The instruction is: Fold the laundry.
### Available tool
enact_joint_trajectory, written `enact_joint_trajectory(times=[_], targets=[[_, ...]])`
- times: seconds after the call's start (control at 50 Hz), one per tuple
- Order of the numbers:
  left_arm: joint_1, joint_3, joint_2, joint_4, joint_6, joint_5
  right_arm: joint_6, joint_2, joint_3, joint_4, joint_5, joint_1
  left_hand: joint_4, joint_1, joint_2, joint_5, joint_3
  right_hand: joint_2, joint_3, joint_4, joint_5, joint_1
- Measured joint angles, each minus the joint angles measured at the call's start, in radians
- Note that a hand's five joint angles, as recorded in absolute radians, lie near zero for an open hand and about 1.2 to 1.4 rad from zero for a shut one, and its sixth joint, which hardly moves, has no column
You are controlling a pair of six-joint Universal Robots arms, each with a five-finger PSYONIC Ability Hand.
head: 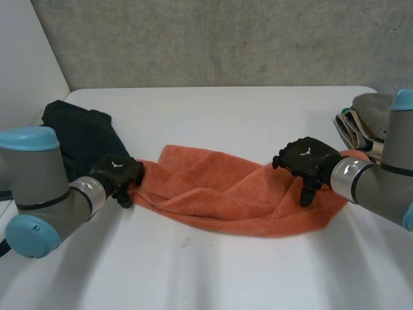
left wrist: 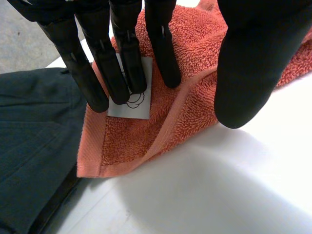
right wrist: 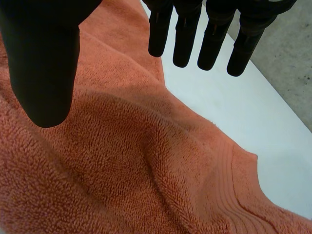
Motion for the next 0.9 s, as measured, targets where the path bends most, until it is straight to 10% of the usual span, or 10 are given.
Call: enact_joint_trajectory(times=[0.46,0.9], targets=[[-0.032,0.063,-0.027,0.014,0.031,-0.064,-0.001,-0.006,-0.026,-0.027,-0.006,-0.039,0.505,0.456,0.5,0.472,0.498,0.0,0.0,0.0,0.0,0.0],[-0.115,-0.046,0.589,0.013,-0.021,0.0,-0.168,0.356,-0.615,0.292,-0.209,0.093,0.506,0.456,0.5,0.472,0.498,0.0,0.0,0.0,0.0,-0.005]])
